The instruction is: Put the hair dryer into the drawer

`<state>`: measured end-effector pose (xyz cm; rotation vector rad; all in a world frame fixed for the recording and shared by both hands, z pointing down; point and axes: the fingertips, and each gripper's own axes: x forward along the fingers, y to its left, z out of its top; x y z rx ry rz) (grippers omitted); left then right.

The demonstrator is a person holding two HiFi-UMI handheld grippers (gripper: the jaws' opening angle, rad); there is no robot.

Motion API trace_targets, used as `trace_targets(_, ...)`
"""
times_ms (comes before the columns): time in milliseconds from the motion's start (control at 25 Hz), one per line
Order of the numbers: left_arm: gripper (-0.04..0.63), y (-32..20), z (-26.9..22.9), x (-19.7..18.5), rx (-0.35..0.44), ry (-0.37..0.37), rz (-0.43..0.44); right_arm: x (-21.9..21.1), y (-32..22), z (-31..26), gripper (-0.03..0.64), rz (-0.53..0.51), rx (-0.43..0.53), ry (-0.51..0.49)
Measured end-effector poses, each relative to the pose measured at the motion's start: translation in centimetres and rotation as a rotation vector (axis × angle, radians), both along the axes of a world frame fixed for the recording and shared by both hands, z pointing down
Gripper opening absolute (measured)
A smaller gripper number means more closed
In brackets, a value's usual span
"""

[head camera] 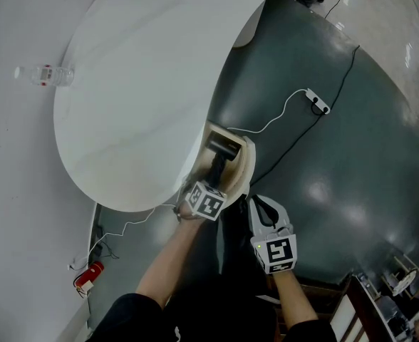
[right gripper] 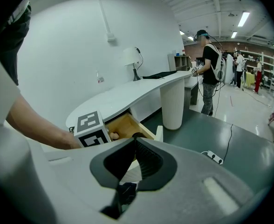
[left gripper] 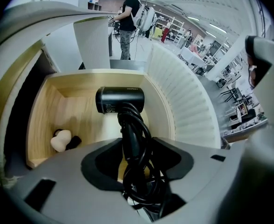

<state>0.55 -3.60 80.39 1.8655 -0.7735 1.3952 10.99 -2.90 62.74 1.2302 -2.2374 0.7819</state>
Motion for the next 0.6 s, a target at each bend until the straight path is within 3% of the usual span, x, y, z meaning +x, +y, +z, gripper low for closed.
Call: trace_targets(600, 0.19, 0.3, -2.0, -0.6, 0.049, 0.0, 0.005, -0.5, -0.3, -0.6, 0.005, -0.001, 0.011, -0.012)
